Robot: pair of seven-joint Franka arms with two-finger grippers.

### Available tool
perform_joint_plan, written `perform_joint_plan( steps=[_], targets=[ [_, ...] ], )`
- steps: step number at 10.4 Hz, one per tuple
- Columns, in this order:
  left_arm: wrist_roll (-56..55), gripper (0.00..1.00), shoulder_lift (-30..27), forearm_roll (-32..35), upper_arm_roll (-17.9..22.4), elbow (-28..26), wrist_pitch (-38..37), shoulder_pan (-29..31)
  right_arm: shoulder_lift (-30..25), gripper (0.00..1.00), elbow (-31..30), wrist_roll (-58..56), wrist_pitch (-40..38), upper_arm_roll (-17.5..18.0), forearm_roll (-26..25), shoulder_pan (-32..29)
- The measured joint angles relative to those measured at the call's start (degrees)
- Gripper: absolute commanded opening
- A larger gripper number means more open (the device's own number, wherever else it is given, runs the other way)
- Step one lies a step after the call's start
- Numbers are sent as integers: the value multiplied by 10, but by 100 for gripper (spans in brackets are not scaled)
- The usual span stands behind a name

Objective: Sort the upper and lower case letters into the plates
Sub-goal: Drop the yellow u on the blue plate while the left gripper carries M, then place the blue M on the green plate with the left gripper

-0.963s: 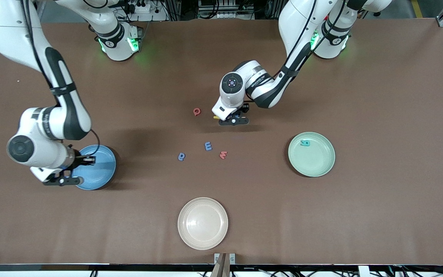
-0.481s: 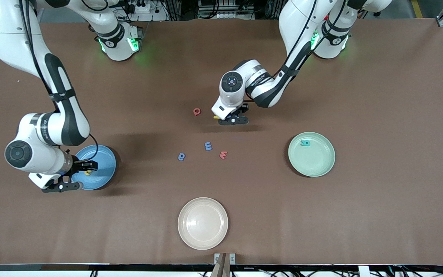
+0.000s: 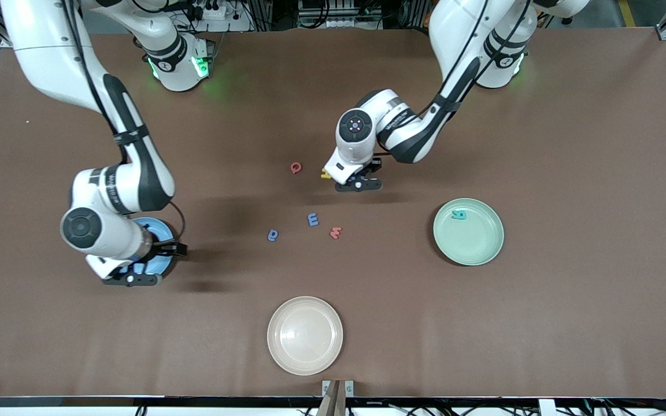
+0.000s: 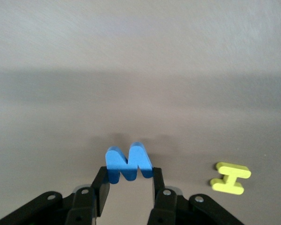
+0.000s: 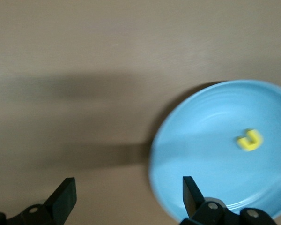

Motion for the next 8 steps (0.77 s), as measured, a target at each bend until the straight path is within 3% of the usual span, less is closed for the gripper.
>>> perform_joint_plan(
  steps=[3, 6, 7, 8],
  targets=[
    [163, 12, -66, -2, 2, 5, -105, 82, 15, 100, 45, 131, -3, 3, 24, 88],
    [386, 12, -76, -3, 6, -4, -125, 217, 70, 100, 121, 276, -12, 2, 24, 163],
    [451, 15, -66, -4, 6, -9, -123, 256, 88, 100, 141, 315, -11, 3, 26, 175],
    [501, 32, -53, -4, 7, -12, -119, 288, 107, 100, 166, 360, -10, 3, 26, 191]
  ],
)
